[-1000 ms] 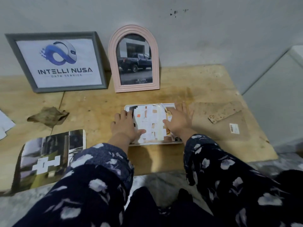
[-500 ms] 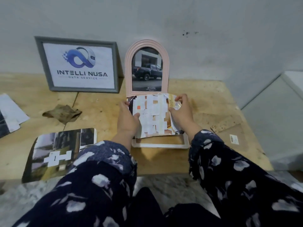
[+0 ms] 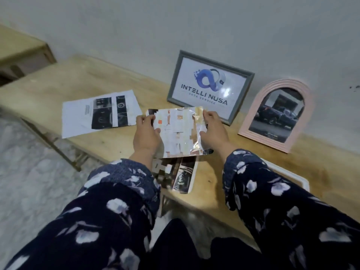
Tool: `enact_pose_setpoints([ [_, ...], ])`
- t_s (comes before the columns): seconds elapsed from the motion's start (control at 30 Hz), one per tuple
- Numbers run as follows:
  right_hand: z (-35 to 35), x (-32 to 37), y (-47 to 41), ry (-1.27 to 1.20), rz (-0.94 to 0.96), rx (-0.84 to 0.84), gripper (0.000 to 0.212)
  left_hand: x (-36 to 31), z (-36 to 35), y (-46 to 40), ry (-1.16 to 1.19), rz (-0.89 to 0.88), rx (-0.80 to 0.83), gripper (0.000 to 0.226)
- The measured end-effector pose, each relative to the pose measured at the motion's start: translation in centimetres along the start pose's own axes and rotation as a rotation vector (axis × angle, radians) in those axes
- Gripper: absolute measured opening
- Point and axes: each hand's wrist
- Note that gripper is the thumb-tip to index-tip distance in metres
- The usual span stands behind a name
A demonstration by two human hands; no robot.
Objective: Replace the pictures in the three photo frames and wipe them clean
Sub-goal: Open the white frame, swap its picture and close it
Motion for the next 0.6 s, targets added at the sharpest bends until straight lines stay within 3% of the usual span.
enact_pose_setpoints([
  [0.27, -10.7, 12.7, -7.7, 0.126, 0.094, 0.198, 0.091, 11.2, 9.7, -8.9, -0.017, 0.099, -0.022, 0.058],
  [0.43, -16.4, 17.8, -12.1, 0.18, 0.091, 0.226, 0.092, 16.9, 12.6, -14.6, -0.044, 0.121, 0.016, 0.063],
  [0.6, -19.0, 20.4, -15.9, 0.019, 0.007, 0.291, 0.096, 19.3, 13.4, -19.3, -0.03, 0.142, 0.057, 0.067],
])
Point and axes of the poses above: each hand's wrist, its own y-axis away from the middle knuckle, its own z-axis out of the back of the hand, x = y × z, and after that the axes turned 1 degree about y, right-handed
